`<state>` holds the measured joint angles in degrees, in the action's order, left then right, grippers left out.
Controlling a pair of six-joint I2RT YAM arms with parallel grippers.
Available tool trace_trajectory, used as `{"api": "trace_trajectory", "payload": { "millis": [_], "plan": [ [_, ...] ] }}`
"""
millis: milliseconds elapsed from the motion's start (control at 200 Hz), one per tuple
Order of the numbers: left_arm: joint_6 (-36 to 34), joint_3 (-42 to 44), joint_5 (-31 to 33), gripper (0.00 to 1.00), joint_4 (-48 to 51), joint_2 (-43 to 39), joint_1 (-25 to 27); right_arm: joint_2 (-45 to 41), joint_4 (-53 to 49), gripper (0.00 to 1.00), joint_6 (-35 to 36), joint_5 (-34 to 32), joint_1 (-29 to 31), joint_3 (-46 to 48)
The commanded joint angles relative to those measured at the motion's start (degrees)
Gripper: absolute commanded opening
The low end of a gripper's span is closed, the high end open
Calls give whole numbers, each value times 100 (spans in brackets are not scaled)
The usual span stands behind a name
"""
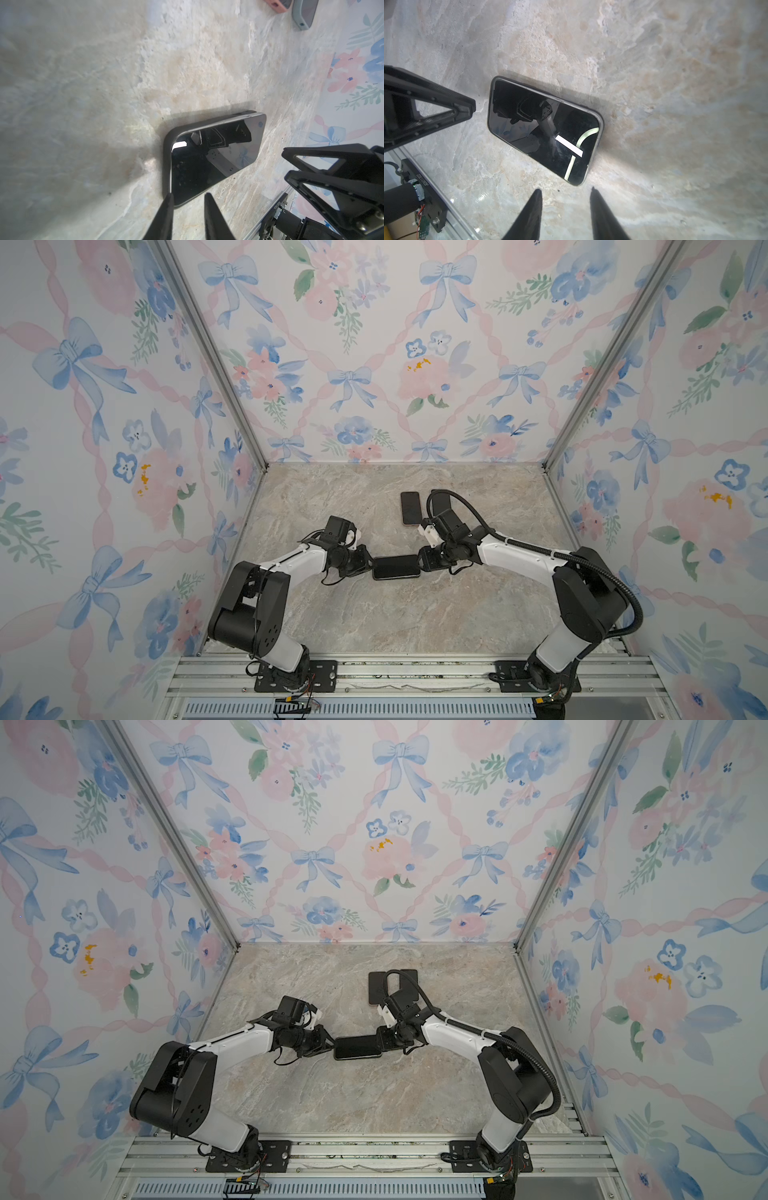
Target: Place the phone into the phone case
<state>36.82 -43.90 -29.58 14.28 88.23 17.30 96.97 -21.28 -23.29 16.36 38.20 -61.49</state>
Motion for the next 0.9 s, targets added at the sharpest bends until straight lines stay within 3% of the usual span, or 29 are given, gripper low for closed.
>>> {"api": "trace_trajectory", "payload": {
  "millis": [0,895],
  "plan": [
    [-80,-117,-14,28,90,53,-33,166,175,39,27,115,-49,129],
    [-56,-130,5,29,85,556,199,562,467,27,-71,343,-1,270]
  ]
}}
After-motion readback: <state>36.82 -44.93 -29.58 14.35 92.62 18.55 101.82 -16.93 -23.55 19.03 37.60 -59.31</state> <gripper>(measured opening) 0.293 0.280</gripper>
